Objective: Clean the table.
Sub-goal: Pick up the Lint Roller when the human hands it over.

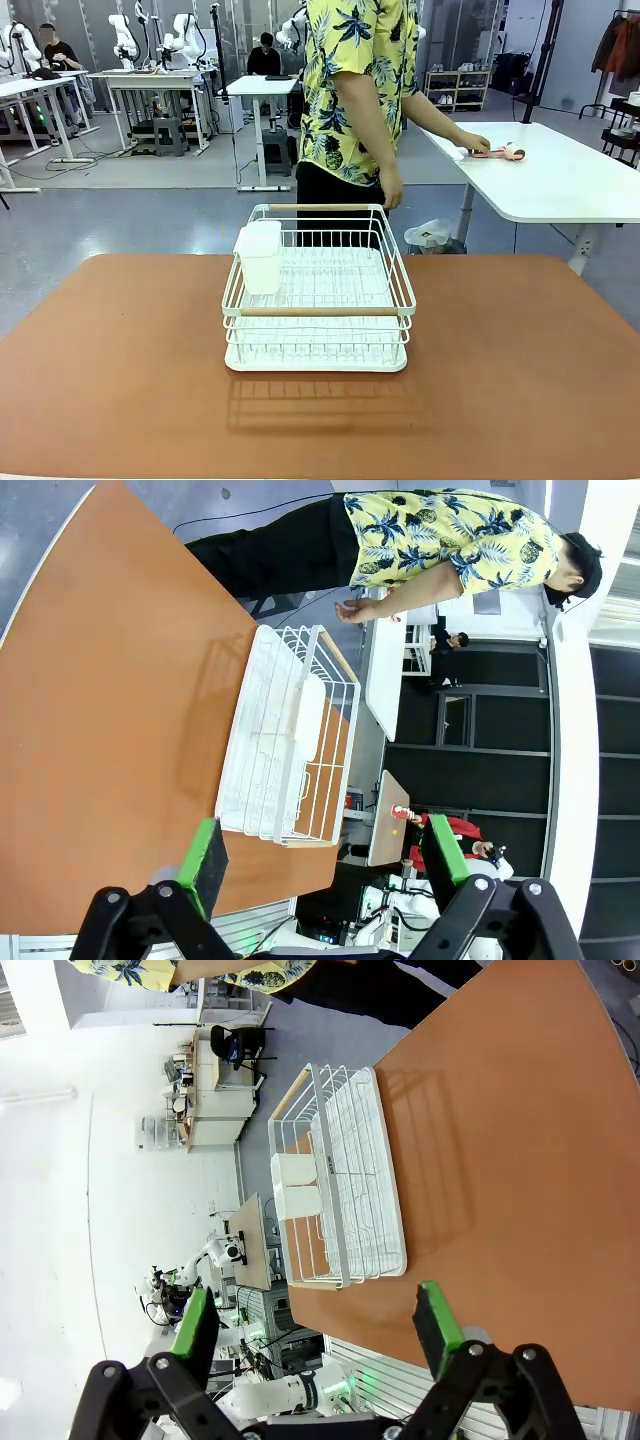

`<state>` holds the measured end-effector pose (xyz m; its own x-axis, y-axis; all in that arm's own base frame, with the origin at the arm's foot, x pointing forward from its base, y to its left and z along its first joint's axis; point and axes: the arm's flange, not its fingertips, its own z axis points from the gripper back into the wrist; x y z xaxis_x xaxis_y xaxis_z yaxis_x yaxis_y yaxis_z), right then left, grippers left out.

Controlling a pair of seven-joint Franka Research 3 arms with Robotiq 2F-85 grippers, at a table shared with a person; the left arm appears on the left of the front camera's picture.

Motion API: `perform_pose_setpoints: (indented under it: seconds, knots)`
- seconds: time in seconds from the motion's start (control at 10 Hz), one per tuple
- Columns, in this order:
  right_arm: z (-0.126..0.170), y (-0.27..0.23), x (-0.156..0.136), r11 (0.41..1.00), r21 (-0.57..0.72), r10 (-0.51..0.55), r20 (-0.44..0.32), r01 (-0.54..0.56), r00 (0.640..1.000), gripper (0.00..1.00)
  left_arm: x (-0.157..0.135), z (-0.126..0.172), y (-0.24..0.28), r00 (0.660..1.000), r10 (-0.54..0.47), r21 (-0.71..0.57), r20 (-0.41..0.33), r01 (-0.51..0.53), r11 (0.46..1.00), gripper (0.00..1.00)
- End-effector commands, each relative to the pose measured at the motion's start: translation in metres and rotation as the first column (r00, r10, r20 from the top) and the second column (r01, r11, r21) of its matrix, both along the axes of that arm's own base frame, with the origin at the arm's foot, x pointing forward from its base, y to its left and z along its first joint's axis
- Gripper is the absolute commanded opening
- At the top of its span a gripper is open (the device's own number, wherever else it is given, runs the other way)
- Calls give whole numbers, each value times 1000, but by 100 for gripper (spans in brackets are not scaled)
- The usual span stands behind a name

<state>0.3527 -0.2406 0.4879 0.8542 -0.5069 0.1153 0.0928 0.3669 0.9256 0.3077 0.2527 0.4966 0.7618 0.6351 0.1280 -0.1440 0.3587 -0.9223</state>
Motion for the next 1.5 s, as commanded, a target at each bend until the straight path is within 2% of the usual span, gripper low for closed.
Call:
perform_pose_setpoints:
  seconds: [0.0,1.4]
  knots:
    - [3,0,-2,1000,0,6,11,-6,1000,100,-2,1,2,1000,-1,-8,6,1,1000,100]
    - [3,0,-2,1000,0,6,11,-6,1000,100,-2,1,2,1000,-1,-8,6,1,1000,100]
